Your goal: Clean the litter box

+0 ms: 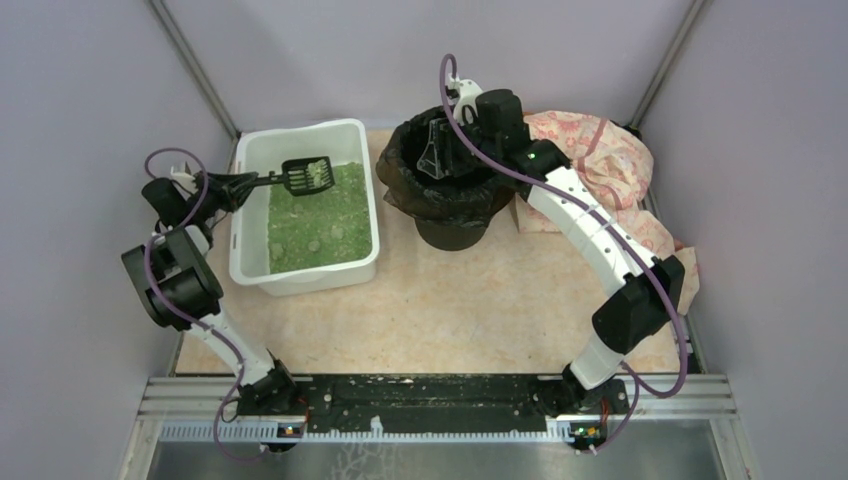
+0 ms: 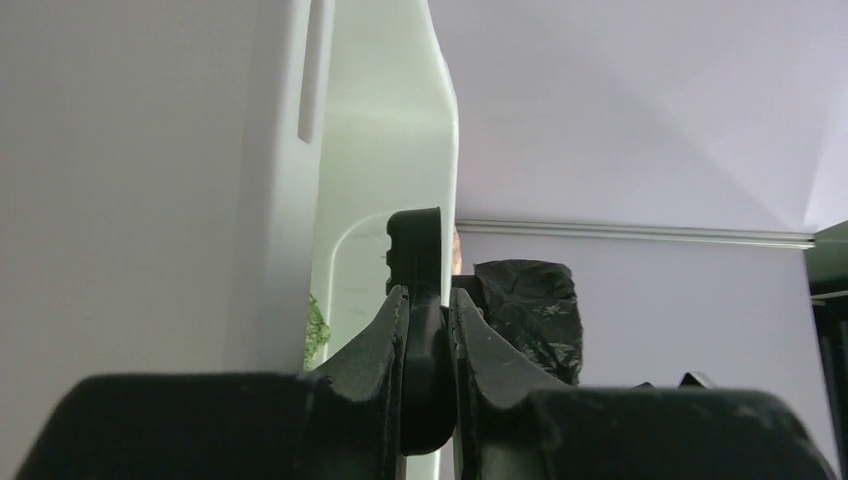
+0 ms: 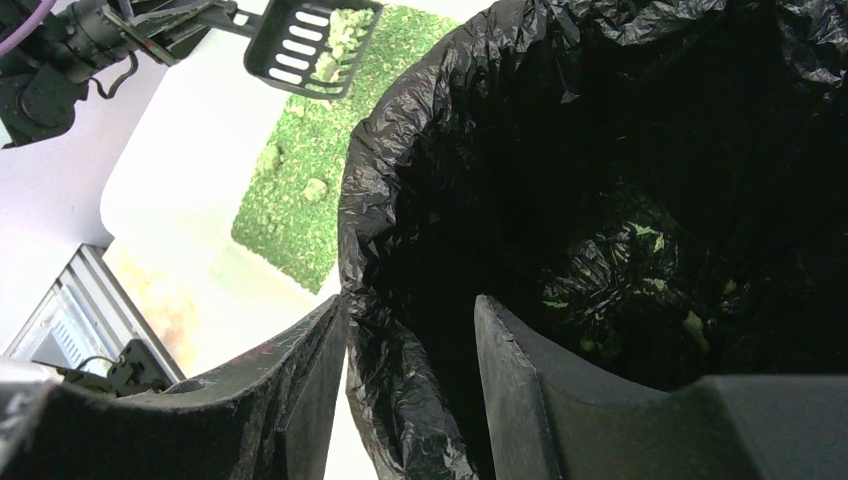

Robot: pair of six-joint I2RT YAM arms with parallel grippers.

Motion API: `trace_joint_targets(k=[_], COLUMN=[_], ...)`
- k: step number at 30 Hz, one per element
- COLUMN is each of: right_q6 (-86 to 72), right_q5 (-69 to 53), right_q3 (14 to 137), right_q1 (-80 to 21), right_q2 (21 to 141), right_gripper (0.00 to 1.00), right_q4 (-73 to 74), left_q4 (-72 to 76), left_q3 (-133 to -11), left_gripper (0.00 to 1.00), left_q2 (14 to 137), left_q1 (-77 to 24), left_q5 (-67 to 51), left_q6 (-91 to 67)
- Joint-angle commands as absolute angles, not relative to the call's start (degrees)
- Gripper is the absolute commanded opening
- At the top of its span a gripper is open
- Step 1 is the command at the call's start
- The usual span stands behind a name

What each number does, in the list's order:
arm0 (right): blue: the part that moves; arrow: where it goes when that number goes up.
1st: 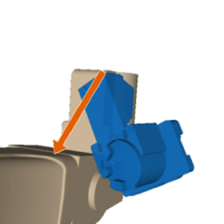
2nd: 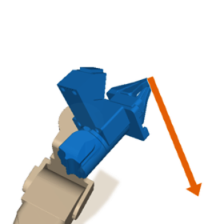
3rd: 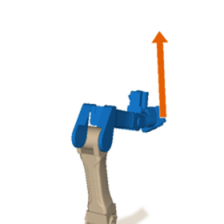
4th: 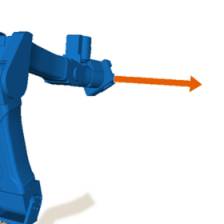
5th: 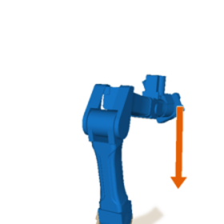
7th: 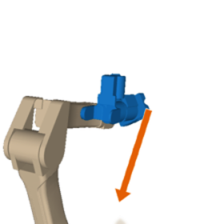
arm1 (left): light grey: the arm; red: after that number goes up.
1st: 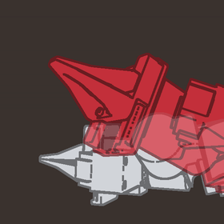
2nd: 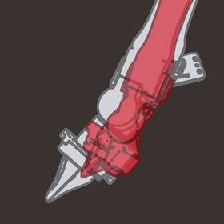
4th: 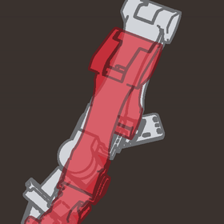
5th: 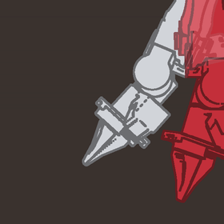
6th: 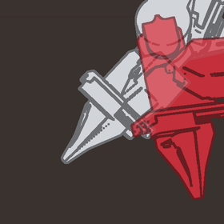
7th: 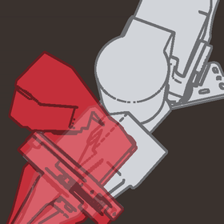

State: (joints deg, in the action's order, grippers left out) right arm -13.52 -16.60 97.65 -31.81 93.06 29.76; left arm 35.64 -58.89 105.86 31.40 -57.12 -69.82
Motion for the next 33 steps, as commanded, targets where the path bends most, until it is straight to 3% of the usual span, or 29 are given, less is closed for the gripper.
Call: trace_joint_targets(k=[1,5,8,11,15,17,28,30,33], right_q6=[-12.57,-12.55,-12.66,-12.91,-13.02,-13.01,-12.74,-12.87,-13.08], right_q5=[-16.98,-16.83,-16.96,-16.84,-16.22,-16.17,-17.05,-17.14,-16.89], right_q3=[101.72,101.73,101.11,100.26,99.49,99.19,99.78,99.48,98.59], right_q1=[-31.64,-31.64,-31.64,-31.64,-31.64,-31.64,-31.64,-31.64,-31.64], right_q2=[93.50,93.59,93.58,93.11,92.56,92.46,93.16,92.95,92.49], right_gripper=[0.50,0.50,0.50,0.50,0.50,0.50,0.50,0.50,0.50], right_q4=[28.30,28.13,27.77,27.26,27.12,27.15,27.08,26.86,26.46], left_q4=[41.59,52.05,51.85,40.27,14.33,11.12,51.47,53.67,45.19], left_q3=[-59.35,-59.67,-59.59,-59.85,-63.21,-63.41,-59.99,-60.15,-60.01], left_gripper=[0.00,0.00,0.00,0.00,0.00,0.00,0.00,0.00,0.00], left_q2=[106.02,106.78,107.16,106.75,104.70,104.30,106.04,106.93,106.61], left_q1=[31.83,31.84,31.87,31.82,31.82,31.90,32.15,32.17,32.19], left_q5=[-58.20,-58.60,-58.64,-58.66,-53.77,-53.15,-59.67,-60.15,-60.29], left_q6=[-75.00,-83.64,-83.33,-73.82,-52.40,-49.19,-83.30,-84.83,-77.34])
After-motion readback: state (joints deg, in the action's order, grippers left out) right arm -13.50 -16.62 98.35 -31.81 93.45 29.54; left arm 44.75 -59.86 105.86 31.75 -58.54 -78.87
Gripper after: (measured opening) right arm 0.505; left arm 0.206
